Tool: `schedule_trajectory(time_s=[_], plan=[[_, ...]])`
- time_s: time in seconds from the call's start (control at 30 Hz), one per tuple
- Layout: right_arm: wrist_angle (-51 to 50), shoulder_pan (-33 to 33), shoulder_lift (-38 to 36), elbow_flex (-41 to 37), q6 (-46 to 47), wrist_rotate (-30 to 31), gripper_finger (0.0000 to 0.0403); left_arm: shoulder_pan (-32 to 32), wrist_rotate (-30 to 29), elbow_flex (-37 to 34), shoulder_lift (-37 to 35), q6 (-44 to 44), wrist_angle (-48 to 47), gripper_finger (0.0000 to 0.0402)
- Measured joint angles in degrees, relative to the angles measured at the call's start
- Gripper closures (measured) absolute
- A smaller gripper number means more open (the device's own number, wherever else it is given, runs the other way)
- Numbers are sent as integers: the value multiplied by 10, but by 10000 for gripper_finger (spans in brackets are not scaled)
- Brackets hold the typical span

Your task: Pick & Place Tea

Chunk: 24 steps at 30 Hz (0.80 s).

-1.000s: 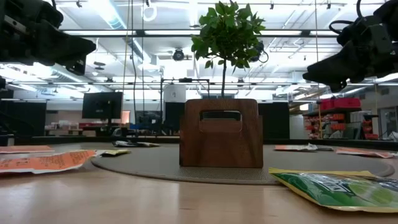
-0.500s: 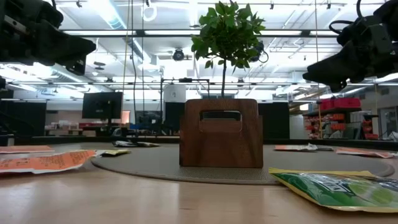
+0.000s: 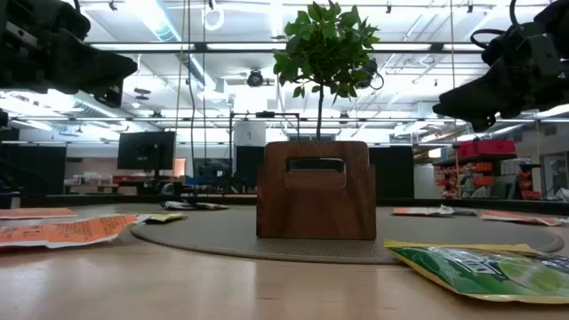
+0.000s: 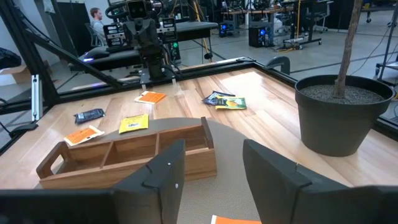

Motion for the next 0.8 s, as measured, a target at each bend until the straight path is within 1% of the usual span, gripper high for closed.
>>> schedule_trajectory(time_s=[0.27, 0.53, 0.57, 0.6, 0.67, 0.73, 0.8], plan=[[0, 0, 0, 0, -2, 0, 231, 0, 0, 0, 0, 0, 0, 356], [0, 0, 0, 0, -130, 1, 231, 0, 0, 0, 0, 0, 2, 356], [0, 0, 0, 0, -130, 0, 231, 0, 0, 0, 0, 1, 7, 356], [0, 1, 0, 0, -106, -2, 231, 0, 0, 0, 0, 1, 14, 356], [0, 3, 0, 0, 1, -11, 231, 0, 0, 0, 0, -5, 22, 356], [0, 4, 0, 0, 104, -9, 231, 0, 0, 0, 0, -30, 21, 356], [1, 3, 0, 0, 137, 15, 231, 0, 0, 0, 0, -48, 21, 356]])
